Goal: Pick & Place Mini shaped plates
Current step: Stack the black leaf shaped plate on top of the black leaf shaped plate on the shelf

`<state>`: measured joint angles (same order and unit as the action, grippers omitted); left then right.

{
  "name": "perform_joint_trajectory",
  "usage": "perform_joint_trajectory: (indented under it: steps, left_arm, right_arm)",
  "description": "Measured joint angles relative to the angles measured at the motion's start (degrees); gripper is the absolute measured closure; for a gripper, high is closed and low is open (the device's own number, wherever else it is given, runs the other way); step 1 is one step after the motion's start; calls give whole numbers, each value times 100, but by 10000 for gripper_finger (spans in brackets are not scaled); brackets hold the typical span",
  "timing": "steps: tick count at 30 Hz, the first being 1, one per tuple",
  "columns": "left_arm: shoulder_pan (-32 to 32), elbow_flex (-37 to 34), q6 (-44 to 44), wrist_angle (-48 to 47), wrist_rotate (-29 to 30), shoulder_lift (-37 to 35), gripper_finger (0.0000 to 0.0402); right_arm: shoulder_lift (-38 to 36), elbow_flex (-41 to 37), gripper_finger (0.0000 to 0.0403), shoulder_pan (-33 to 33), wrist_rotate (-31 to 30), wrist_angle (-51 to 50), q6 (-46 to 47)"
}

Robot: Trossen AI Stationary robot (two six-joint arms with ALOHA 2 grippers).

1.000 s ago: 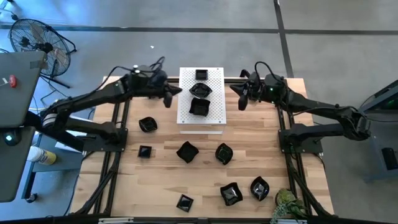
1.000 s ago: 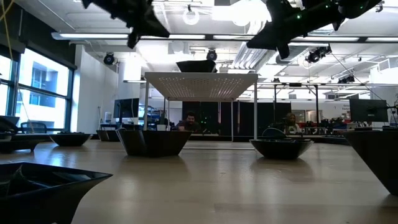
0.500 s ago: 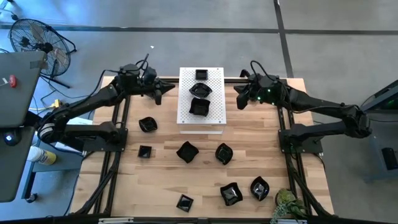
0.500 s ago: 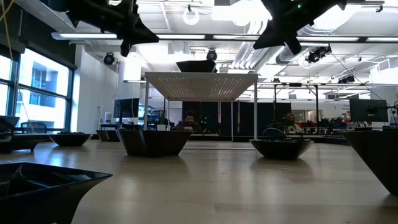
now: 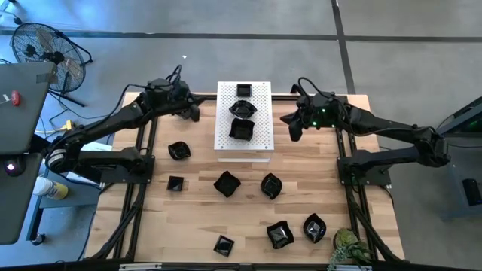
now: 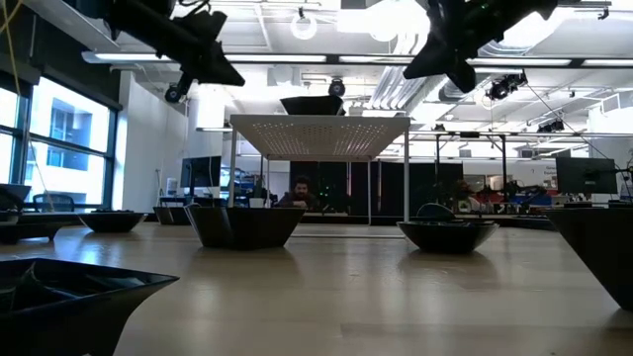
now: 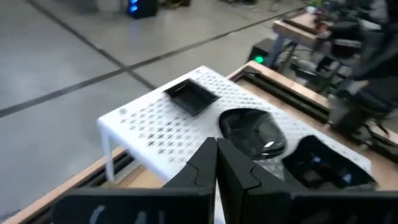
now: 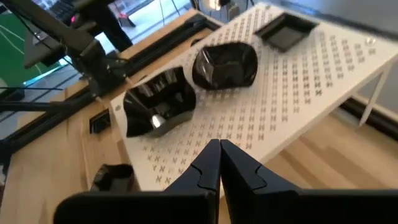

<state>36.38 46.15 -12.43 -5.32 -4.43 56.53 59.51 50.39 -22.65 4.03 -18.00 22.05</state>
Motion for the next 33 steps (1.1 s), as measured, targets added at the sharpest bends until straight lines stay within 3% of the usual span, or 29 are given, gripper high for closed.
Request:
perform_joint_trajectory:
  steps: [7,14,19,25,29,33]
  left_arm:
    - [-2,-8,60,191,-717,0,401]
    - [-2,-789,12,1434,-1448,-9,401]
    - [-2,-1125,-194,1470,-1340,-11,401]
    - [0,-1153,-295,1042,-844,34,401]
    - [0,-1152,-135,1233,-1310,29,401]
    - [0,-1150,111,1243,-1694,28,401]
  right_arm:
    - [-1,0,392,376,134,-313,274]
    - [0,71,391,1149,-30,-978,983]
    - [-2,251,391,2003,-234,-1574,1526]
    - [6,148,375,3079,-625,-2038,3100]
    - [17,-236,343,3758,-1311,-1930,4496]
    - [15,-860,309,4175,-1917,-1182,5706]
